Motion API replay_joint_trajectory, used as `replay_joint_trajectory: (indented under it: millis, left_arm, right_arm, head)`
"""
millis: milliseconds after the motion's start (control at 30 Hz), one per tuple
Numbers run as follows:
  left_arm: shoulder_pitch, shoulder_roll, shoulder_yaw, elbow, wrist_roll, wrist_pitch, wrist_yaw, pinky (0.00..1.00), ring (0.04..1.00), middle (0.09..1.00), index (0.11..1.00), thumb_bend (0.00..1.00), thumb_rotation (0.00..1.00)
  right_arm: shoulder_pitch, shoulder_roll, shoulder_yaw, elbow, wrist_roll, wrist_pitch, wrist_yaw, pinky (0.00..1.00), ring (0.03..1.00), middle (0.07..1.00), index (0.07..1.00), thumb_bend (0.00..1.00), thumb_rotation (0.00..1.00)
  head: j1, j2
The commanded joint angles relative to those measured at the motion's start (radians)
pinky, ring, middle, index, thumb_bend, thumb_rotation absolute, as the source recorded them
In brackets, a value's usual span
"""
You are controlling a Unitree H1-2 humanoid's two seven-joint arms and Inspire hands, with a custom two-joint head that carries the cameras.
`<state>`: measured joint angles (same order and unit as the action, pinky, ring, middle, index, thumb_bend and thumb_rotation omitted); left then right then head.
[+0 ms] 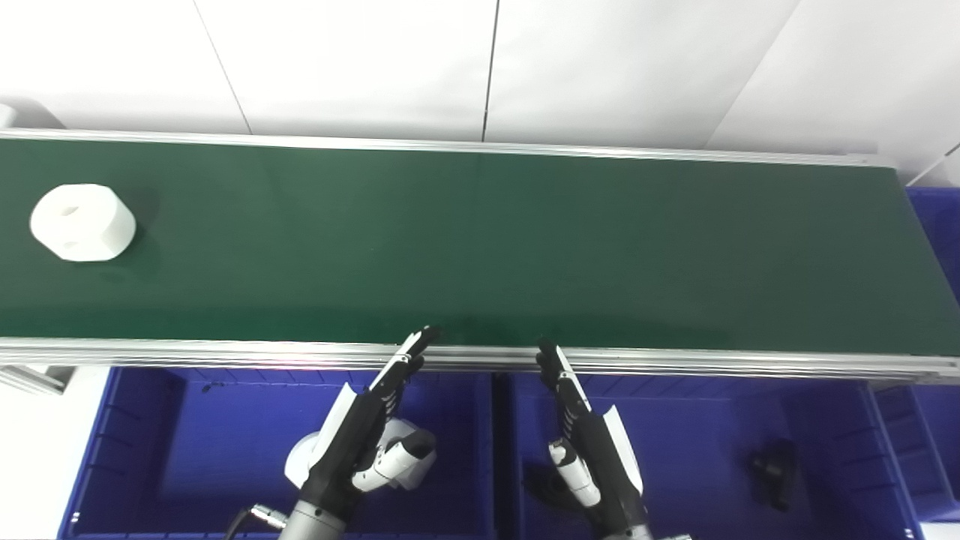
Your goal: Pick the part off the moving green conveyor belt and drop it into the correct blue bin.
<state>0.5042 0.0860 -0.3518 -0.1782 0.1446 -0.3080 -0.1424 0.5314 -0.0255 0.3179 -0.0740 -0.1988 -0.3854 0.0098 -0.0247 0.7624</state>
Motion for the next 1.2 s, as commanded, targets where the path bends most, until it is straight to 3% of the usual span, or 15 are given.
replay_joint_trajectory:
  millis: [0,200,667,767,933,1167]
  left_arm:
    - [0.007,-0.009,-0.001,-0.014,0.006,-0.046,0.013,0.95,0.983,0.988,0.923,0.71,0.83]
    - [0.02,-0.013,-0.003,-0.024,-0.006,-0.037,0.015,0.95,0.985,0.991,0.919,0.72,0.82]
    - [0.01,-0.016,-0.009,-0.009,-0.003,-0.046,0.012,0.93,0.969,0.982,0.938,0.76,0.81]
    - [0.01,-0.016,-0.009,-0.008,-0.008,-0.028,0.009,0.95,0.981,0.99,0.963,0.78,0.82]
    - [0.006,-0.026,-0.01,0.027,-0.013,-0.069,0.015,0.93,0.965,0.971,0.954,0.76,0.78]
    - [0.018,-0.032,-0.013,0.03,-0.008,-0.076,0.014,0.92,0.958,0.963,0.948,0.78,0.77]
  right_arm:
    - [0.006,-0.001,0.006,-0.014,0.019,-0.065,0.005,0.96,0.986,0.999,0.992,0.86,0.97]
    - [0.013,-0.009,0.012,-0.011,0.031,-0.065,0.012,0.96,0.991,1.0,0.998,0.86,0.93]
    - [0.009,-0.02,0.019,-0.001,0.036,-0.084,-0.012,0.94,0.982,0.998,0.989,0.85,0.95]
    - [0.008,-0.019,0.017,0.01,0.047,-0.083,-0.014,0.94,0.976,0.993,0.987,0.86,0.96]
    - [0.003,-0.022,0.018,0.014,0.046,-0.084,-0.028,0.94,0.977,0.997,0.988,0.87,0.97]
    - [0.011,-0.036,0.028,0.017,0.013,-0.084,-0.085,0.93,0.973,1.0,0.997,0.86,0.99]
  head:
    - [0.01,-0.003]
    - [0.013,-0.002]
    - [0.024,-0.029]
    - [0.038,-0.046]
    - [0.059,-0.079]
    - [0.08,-0.12]
